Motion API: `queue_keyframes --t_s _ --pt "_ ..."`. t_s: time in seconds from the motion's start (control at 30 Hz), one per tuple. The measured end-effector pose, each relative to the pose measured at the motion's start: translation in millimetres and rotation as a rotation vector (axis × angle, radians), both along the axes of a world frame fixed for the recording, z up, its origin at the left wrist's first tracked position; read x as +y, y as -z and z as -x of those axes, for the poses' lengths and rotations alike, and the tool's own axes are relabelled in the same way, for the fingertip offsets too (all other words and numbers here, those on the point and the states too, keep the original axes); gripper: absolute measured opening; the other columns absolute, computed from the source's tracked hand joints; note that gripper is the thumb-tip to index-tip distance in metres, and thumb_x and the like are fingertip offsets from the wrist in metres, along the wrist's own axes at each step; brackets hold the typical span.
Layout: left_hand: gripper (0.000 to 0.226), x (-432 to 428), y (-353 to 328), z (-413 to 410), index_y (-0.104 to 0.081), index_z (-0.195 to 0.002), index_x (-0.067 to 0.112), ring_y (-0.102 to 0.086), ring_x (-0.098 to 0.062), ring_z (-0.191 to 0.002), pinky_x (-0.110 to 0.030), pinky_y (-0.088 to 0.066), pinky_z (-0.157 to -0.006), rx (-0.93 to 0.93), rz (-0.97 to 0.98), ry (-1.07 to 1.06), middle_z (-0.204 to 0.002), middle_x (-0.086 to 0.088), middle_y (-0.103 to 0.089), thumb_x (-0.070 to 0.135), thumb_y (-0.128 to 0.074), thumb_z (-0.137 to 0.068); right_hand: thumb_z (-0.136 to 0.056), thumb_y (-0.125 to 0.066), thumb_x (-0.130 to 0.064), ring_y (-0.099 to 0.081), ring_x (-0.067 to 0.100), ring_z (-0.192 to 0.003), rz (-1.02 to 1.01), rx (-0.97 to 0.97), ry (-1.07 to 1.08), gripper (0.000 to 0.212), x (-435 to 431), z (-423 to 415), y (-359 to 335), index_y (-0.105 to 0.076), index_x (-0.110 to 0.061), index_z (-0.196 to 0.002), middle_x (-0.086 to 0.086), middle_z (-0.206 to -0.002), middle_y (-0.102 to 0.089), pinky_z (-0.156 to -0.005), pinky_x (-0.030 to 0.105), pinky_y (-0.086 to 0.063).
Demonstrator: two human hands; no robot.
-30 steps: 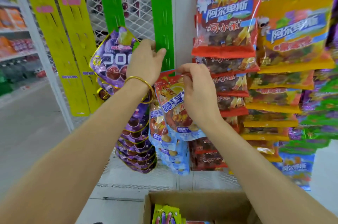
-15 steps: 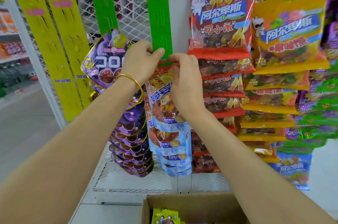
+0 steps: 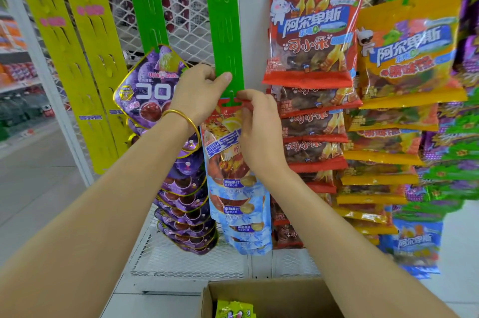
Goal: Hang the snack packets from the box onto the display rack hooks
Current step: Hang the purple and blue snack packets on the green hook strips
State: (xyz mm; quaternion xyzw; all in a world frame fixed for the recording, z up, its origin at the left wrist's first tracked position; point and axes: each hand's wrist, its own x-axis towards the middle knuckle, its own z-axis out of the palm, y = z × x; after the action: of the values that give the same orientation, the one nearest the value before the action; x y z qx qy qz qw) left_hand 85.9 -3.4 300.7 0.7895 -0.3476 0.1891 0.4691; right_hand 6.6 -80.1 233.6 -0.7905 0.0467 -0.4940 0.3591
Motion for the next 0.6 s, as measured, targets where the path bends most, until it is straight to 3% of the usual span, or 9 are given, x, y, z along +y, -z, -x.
queue_keyframes --t_s 0.13,0.27,0.37,0.47,0.53,0.6 --pt "0.041 3.4 2.4 -0.1 -0.039 -0.058 0.012 -0.034 -0.017 -0.055 -0.03 -0.03 -0.056 -0.01 0.004 0.026 -0.056 -0.003 -0.033 0.028 -0.056 -0.091 -0.083 -0.046 0.012 -0.041 0.007 -0.099 -0.023 0.016 -0.036 0.04 -5.4 -0.5 12.0 -0.048 -0.004 -0.119 0.013 -0.118 -0.05 -0.082 0.014 -0.03" --pt "0.032 4.0 4.2 0.7 -0.052 -0.069 0.002 -0.029 -0.013 -0.05 -0.026 -0.027 -0.051 -0.029 0.019 0.043 -0.054 -0.001 -0.032 0.026 -0.057 -0.09 -0.084 -0.047 0.012 -0.038 -0.003 -0.089 -0.006 0.038 -0.027 0.04 -8.9 -0.4 13.3 -0.047 -0.005 -0.12 0.013 -0.119 -0.049 -0.079 0.013 -0.03" --pt "0.013 5.3 7.6 4.1 -0.057 -0.091 0.007 -0.047 -0.009 -0.06 -0.02 -0.04 -0.059 -0.012 0.048 0.051 -0.065 0.001 -0.052 0.02 -0.058 -0.09 -0.089 -0.048 0.005 -0.041 0.007 -0.09 0.03 0.032 0.005 0.035 -9.7 1.7 12.5 -0.047 -0.008 -0.122 0.013 -0.117 -0.049 -0.077 0.022 -0.036" --pt "0.028 9.2 17.2 11.3 -0.051 -0.114 0.006 -0.054 0.002 -0.077 -0.006 -0.044 -0.07 -0.01 0.132 0.084 -0.088 0.01 -0.055 0.008 -0.059 -0.087 -0.091 -0.048 0.0 -0.049 0.021 -0.093 0.05 0.049 0.043 0.039 -9.3 10.8 14.3 -0.045 -0.013 -0.127 0.012 -0.12 -0.045 -0.078 0.038 -0.043" --pt "0.038 12.9 28.5 14.7 -0.047 -0.12 0.006 -0.056 -0.002 -0.09 -0.009 -0.046 -0.081 -0.068 0.167 0.107 -0.103 0.003 -0.055 0.002 -0.058 -0.085 -0.09 -0.049 0.001 -0.053 0.029 -0.093 0.084 0.062 0.076 0.043 -7.7 20.9 17.1 -0.043 -0.014 -0.13 0.01 -0.124 -0.042 -0.077 0.045 -0.046" --pt "0.043 17.4 41.2 19.1 -0.046 -0.124 0.006 -0.054 -0.013 -0.106 -0.021 -0.045 -0.095 -0.209 0.166 0.08 -0.117 -0.005 -0.05 0.0 -0.058 -0.082 -0.09 -0.048 0.002 -0.054 0.028 -0.094 0.109 0.079 0.104 0.046 -4.8 32.7 21.2 -0.042 -0.013 -0.132 0.008 -0.13 -0.039 -0.076 0.046 -0.048"
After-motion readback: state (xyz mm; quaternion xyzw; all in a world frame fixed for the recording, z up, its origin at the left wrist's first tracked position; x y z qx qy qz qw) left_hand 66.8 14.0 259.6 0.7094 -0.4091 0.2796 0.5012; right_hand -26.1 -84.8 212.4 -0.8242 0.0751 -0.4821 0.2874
